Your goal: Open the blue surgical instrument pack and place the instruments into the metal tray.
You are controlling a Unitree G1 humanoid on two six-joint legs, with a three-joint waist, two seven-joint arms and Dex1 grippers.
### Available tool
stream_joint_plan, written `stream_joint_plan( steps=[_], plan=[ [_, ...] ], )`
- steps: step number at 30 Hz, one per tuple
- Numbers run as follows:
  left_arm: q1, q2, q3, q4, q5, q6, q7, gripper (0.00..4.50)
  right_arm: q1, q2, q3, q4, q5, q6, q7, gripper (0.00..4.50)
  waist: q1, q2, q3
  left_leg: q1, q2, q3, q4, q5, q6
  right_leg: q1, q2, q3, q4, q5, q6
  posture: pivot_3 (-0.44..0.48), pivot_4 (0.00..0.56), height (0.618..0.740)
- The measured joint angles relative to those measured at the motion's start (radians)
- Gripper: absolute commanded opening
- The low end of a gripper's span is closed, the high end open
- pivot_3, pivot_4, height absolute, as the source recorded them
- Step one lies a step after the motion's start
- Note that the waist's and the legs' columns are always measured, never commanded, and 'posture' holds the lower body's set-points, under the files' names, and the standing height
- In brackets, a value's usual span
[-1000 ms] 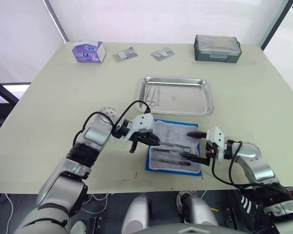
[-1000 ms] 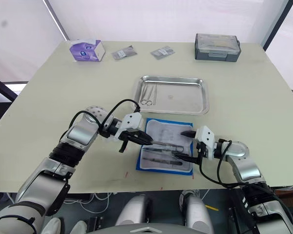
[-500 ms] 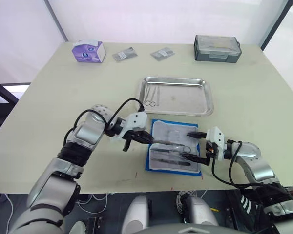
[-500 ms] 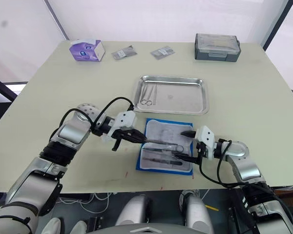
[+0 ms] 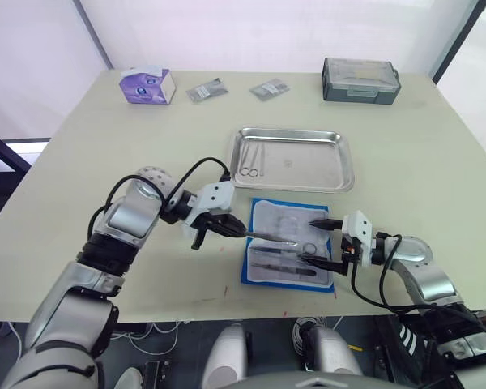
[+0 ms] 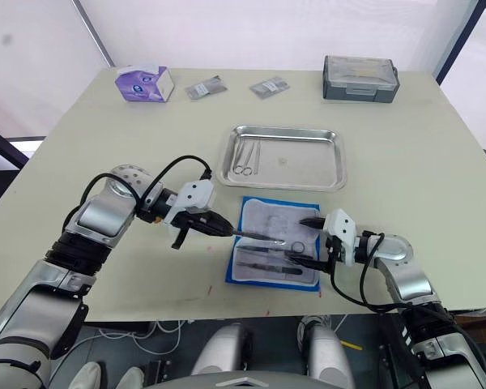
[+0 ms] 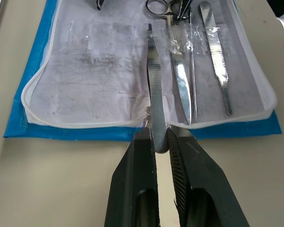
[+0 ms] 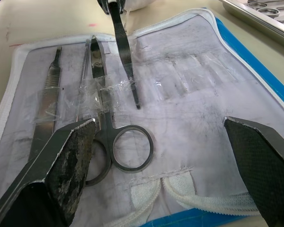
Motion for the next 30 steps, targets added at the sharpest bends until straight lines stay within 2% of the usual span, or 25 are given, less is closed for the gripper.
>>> stream_joint_plan(
  steps=[16,24,27,30],
  plan=[
    [0.000,0.140,0.033,-0.024,-0.035,0.023,-0.032,0.06,-0.003,0.001,0.002,0.001,0.000,0.000,0.000,4.50,0.000,0.000,0.000,0.000,0.000,0.000,0.000,0.000,0.000,0.000,0.000,0.000,0.000,0.000,0.000,0.000,0.150,0.727],
    [-0.011,0.182,0.098,-0.077,-0.181,0.143,-0.042,0.06,-0.007,0.002,0.004,0.005,0.000,0.000,0.002,4.50,-0.001,0.000,0.001,0.000,0.000,0.000,0.000,0.000,0.000,0.000,0.000,0.000,0.000,0.000,0.000,0.000,0.150,0.727],
    [-0.032,0.185,0.118,-0.084,-0.217,0.186,-0.042,0.06,-0.007,0.002,0.003,0.006,0.000,0.000,0.003,4.50,-0.001,0.000,0.001,0.000,0.000,0.000,0.000,0.000,0.000,0.000,0.000,0.000,0.000,0.000,0.000,0.000,0.150,0.727],
    [-0.066,0.134,0.157,-0.085,-0.238,0.236,0.004,0.06,-0.007,0.001,0.001,0.007,0.000,-0.001,0.005,4.50,-0.001,0.000,0.001,0.000,0.000,0.000,0.000,0.000,0.000,0.000,0.000,0.000,0.000,0.000,0.000,0.000,0.150,0.727]
  ],
)
